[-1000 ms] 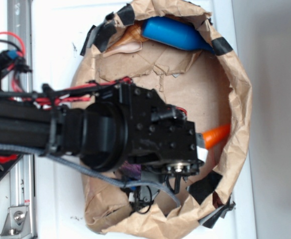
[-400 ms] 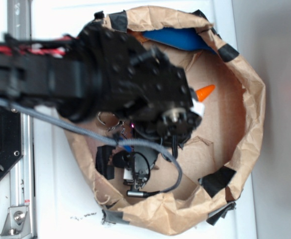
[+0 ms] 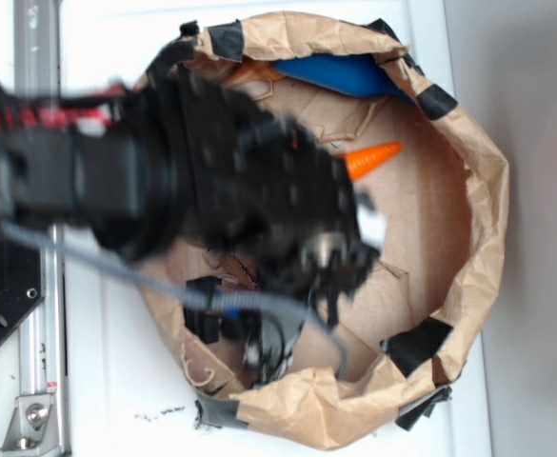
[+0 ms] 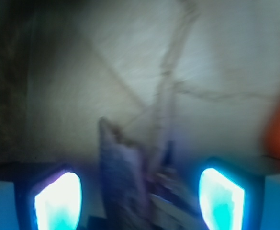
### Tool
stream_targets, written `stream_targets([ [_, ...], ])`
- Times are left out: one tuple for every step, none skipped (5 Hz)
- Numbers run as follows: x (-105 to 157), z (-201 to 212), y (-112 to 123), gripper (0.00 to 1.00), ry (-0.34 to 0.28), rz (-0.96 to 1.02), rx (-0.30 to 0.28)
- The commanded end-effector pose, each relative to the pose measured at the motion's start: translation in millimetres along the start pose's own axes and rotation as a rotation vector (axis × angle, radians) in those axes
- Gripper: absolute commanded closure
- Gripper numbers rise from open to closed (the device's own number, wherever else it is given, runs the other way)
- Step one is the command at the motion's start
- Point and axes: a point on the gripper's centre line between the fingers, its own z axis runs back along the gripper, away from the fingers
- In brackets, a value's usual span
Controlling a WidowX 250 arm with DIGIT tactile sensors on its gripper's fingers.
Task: Grab the wood chip.
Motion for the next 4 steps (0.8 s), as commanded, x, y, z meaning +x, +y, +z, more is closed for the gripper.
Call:
stream_targets([
  [-22, -34, -16, 0.0, 0.093, -0.07, -0.029],
  [-24, -42, -8, 1.0, 0.115, -0.022, 0.004],
  [-21, -28, -2, 1.0, 0.035, -0.026, -0.005],
  [-14, -6, 6, 1.0, -0.084, 0.03, 0.117],
])
